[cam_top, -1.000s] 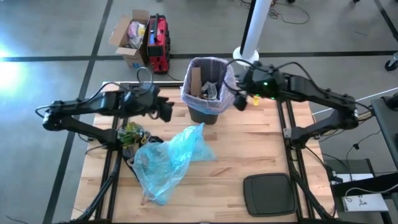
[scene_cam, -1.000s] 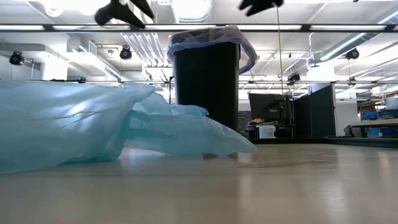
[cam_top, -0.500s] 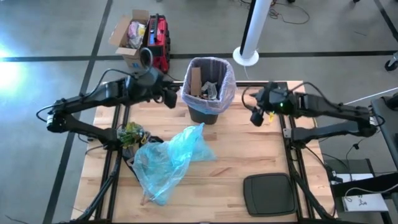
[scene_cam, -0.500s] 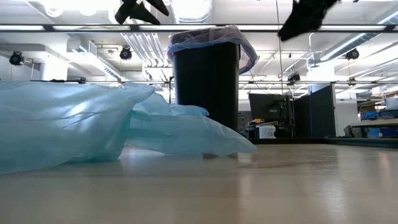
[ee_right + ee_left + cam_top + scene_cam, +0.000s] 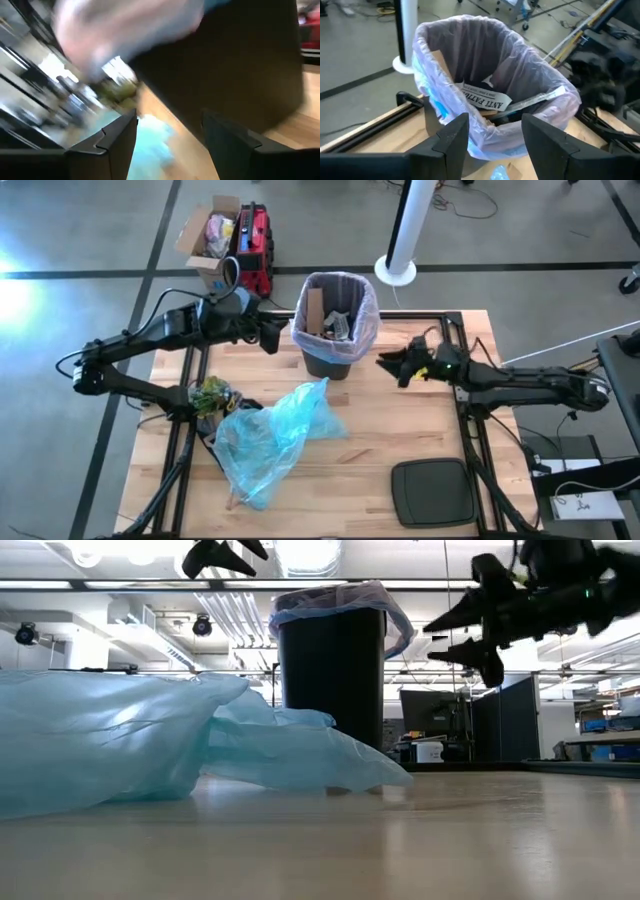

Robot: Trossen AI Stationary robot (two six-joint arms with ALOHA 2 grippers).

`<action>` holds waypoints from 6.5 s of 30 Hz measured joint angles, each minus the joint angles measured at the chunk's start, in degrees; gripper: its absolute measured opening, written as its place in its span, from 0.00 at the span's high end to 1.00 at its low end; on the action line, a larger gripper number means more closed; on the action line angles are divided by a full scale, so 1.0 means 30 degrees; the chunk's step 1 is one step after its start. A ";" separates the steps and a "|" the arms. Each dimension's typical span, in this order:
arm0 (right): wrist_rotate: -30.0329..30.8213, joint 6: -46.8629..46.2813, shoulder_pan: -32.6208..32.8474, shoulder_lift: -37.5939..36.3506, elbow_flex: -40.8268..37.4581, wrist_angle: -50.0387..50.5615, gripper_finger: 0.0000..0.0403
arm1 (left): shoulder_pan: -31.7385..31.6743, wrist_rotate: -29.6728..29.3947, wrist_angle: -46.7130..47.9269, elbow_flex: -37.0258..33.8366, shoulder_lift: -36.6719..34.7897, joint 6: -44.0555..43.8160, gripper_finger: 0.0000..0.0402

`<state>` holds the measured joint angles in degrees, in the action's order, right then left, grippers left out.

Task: Place trash/remove bag and relplace
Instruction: Close the pink trash bag

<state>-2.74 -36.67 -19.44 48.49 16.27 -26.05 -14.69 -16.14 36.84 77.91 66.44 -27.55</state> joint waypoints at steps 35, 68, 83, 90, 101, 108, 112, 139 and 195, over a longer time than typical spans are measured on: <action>-1.5142 -1.0806 -0.9038 1.0492 0.1515 -2.1301 0.66 | 0.0012 0.0153 -0.1333 -0.0015 0.0663 0.1071 0.53; -1.4130 -0.9003 -1.0003 0.8384 0.2302 -1.5437 0.94 | 0.0583 0.0160 -0.3227 -0.0015 0.2461 0.1221 0.56; -1.3908 -0.9077 -0.9996 0.4483 0.2309 -1.2296 1.00 | 0.1127 -0.1090 -0.3400 0.1027 0.1469 0.0528 0.55; -1.3561 -0.8923 -0.9627 0.3435 0.4214 -1.1260 1.00 | 0.1095 -0.3419 -0.2198 0.1107 0.0890 0.1758 0.52; -1.1490 -0.1493 -0.9602 0.4879 1.2990 0.5037 1.00 | 0.0967 -0.5282 0.1623 -0.1071 0.0930 0.2175 0.51; -1.1472 -0.0096 -0.9178 0.6892 1.7085 0.7597 1.00 | 0.0952 -0.4848 -0.0537 -0.3061 0.0930 0.2025 0.54; -1.1231 -0.1431 -0.9042 0.7955 1.9164 0.7614 1.00 | 0.0959 -0.3277 -0.5217 -0.4736 0.0930 0.2998 0.56; -1.8765 0.0493 -0.4222 0.7938 2.2243 1.4921 1.00 | 0.0268 0.0207 -0.9306 -0.6839 0.0805 0.4200 0.55; -1.2512 0.3455 -0.2885 0.7112 2.2228 2.0760 1.00 | -0.8301 1.8610 -2.2355 -0.5537 0.7983 -0.8845 0.99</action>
<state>-40.27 -26.30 -28.10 69.82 82.96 36.23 -39.59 39.69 -30.22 61.30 90.39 -54.08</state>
